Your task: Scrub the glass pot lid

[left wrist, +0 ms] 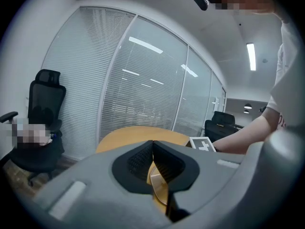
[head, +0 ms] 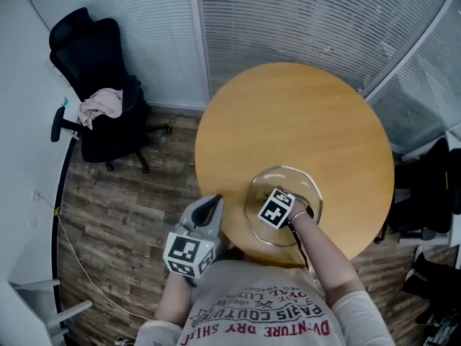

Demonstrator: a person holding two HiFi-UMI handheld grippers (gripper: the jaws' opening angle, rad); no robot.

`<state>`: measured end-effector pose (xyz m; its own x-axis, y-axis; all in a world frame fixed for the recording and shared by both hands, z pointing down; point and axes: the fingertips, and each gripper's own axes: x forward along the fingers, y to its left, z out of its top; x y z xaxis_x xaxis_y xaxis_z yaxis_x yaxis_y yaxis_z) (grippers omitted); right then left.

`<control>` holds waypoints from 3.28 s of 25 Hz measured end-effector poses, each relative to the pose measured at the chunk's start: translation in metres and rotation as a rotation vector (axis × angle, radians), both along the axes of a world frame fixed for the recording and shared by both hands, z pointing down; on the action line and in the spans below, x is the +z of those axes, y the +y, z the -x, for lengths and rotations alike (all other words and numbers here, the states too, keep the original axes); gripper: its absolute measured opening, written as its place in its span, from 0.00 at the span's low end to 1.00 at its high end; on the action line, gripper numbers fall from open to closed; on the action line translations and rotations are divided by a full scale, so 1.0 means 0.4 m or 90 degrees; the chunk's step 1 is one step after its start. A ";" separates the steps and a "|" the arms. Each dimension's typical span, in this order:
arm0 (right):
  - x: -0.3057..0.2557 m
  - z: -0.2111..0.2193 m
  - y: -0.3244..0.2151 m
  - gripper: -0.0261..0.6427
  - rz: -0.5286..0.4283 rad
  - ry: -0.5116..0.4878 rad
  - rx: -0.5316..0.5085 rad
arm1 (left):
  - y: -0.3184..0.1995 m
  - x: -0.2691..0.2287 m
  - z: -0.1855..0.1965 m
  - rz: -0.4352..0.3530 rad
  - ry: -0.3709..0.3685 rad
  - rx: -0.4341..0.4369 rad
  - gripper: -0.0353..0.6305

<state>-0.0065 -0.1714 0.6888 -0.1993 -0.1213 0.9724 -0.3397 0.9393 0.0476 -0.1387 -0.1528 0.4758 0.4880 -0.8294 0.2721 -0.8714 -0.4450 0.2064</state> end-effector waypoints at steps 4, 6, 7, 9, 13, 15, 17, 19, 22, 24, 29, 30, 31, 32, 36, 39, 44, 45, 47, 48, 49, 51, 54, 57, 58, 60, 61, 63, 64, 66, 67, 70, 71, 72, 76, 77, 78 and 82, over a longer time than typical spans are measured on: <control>0.000 0.004 0.024 0.13 -0.001 0.004 -0.019 | 0.009 0.002 0.004 0.001 -0.001 -0.001 0.06; -0.001 0.002 0.038 0.13 -0.004 0.003 -0.024 | 0.016 0.003 0.003 0.002 -0.003 0.000 0.06; -0.001 0.001 0.047 0.13 -0.003 0.003 -0.029 | 0.020 0.003 0.002 0.002 -0.004 0.001 0.06; -0.001 -0.004 0.066 0.13 0.004 0.005 -0.046 | 0.026 0.004 -0.003 0.002 -0.005 0.002 0.06; -0.002 -0.010 0.095 0.13 0.021 0.001 -0.076 | 0.037 0.005 -0.002 0.003 -0.008 0.005 0.06; -0.003 -0.014 0.110 0.13 0.031 -0.005 -0.082 | 0.043 0.006 0.000 0.004 -0.010 0.006 0.06; -0.006 -0.027 0.126 0.12 0.039 -0.007 -0.086 | 0.049 0.004 -0.004 0.004 -0.011 0.007 0.06; -0.008 -0.044 0.145 0.13 0.048 -0.001 -0.090 | 0.053 0.001 -0.011 0.003 -0.011 0.009 0.06; -0.006 -0.065 0.173 0.13 0.064 0.012 -0.096 | 0.059 -0.001 -0.019 0.001 -0.010 0.013 0.06; -0.005 -0.079 0.183 0.13 0.071 0.014 -0.095 | 0.060 0.001 -0.027 0.001 -0.010 0.015 0.06; -0.005 -0.114 0.213 0.13 0.090 0.010 -0.087 | 0.065 0.009 -0.049 0.006 -0.009 0.024 0.06; -0.006 -0.120 0.218 0.13 0.092 0.007 -0.082 | 0.065 0.010 -0.051 0.007 -0.008 0.026 0.06; -0.007 -0.125 0.222 0.13 0.095 0.002 -0.075 | 0.064 0.012 -0.053 0.009 -0.008 0.027 0.06; -0.008 -0.129 0.224 0.13 0.096 -0.004 -0.067 | 0.063 0.013 -0.056 0.011 -0.008 0.029 0.06; -0.011 -0.147 0.238 0.13 0.107 -0.022 -0.033 | 0.061 0.017 -0.065 0.015 -0.010 0.034 0.06; -0.015 -0.163 0.245 0.13 0.120 -0.039 -0.013 | 0.058 0.014 -0.072 0.014 -0.011 0.034 0.06; -0.072 -0.167 0.219 0.12 0.114 -0.101 0.040 | 0.054 0.005 -0.077 0.010 -0.011 0.032 0.06; -0.092 -0.158 0.201 0.12 0.100 -0.113 0.043 | 0.051 0.005 -0.074 0.010 -0.011 0.031 0.06; -0.134 -0.136 0.153 0.12 0.065 -0.140 0.054 | 0.045 0.005 -0.066 0.010 -0.009 0.028 0.06; -0.152 -0.128 0.123 0.12 0.044 -0.151 0.066 | 0.042 0.006 -0.062 0.010 -0.008 0.027 0.06; -0.167 -0.125 0.090 0.12 0.021 -0.155 0.080 | 0.038 0.007 -0.059 0.010 -0.007 0.026 0.06; -0.183 -0.129 0.024 0.12 -0.020 -0.145 0.104 | 0.030 0.010 -0.054 0.010 -0.006 0.027 0.06; -0.183 -0.143 -0.059 0.12 -0.063 -0.110 0.128 | 0.018 0.016 -0.048 0.015 -0.007 0.029 0.06; -0.150 -0.168 -0.135 0.12 -0.078 -0.083 0.162 | 0.002 0.029 -0.042 0.023 -0.011 0.031 0.06; -0.130 -0.178 -0.158 0.12 -0.077 -0.073 0.173 | -0.004 0.034 -0.037 0.026 -0.012 0.029 0.06; -0.085 -0.200 -0.190 0.12 -0.063 -0.053 0.200 | -0.014 0.046 -0.025 0.034 -0.013 0.025 0.06; -0.060 -0.214 -0.196 0.12 -0.050 -0.042 0.219 | -0.019 0.052 -0.020 0.037 -0.014 0.023 0.06; -0.017 -0.250 -0.196 0.12 -0.020 -0.013 0.262 | -0.029 0.064 -0.015 0.044 -0.015 0.022 0.06; -0.002 -0.264 -0.199 0.12 -0.011 -0.003 0.277 | -0.034 0.070 -0.014 0.048 -0.015 0.022 0.06; 0.009 -0.265 -0.224 0.12 -0.022 -0.011 0.280 | -0.043 0.082 -0.017 0.057 -0.015 0.024 0.06; 0.015 -0.268 -0.228 0.12 -0.020 -0.011 0.287 | -0.047 0.088 -0.019 0.061 -0.014 0.026 0.06; 0.039 -0.288 -0.209 0.12 0.010 0.012 0.326 | -0.056 0.104 -0.028 0.068 -0.012 0.032 0.06; 0.042 -0.286 -0.209 0.12 0.009 0.017 0.325 | -0.059 0.108 -0.030 0.071 -0.011 0.034 0.06; 0.043 -0.282 -0.213 0.13 0.000 0.022 0.317 | -0.061 0.111 -0.032 0.072 -0.011 0.036 0.06; 0.027 -0.232 -0.255 0.12 -0.060 0.007 0.239 | -0.068 0.117 -0.038 0.076 -0.010 0.036 0.06; 0.026 -0.221 -0.258 0.12 -0.065 0.005 0.226 | -0.069 0.118 -0.038 0.076 -0.010 0.034 0.06; 0.026 -0.212 -0.259 0.13 -0.067 0.005 0.216 | -0.070 0.119 -0.035 0.077 -0.011 0.033 0.06; 0.024 -0.173 -0.252 0.13 -0.061 0.001 0.189 | -0.067 0.120 -0.023 0.081 -0.011 0.025 0.06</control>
<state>0.0627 -0.2723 0.6985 -0.1393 -0.2645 0.9543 -0.5981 0.7905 0.1318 -0.1294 -0.1796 0.5239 0.5139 -0.7677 0.3829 -0.8577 -0.4502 0.2485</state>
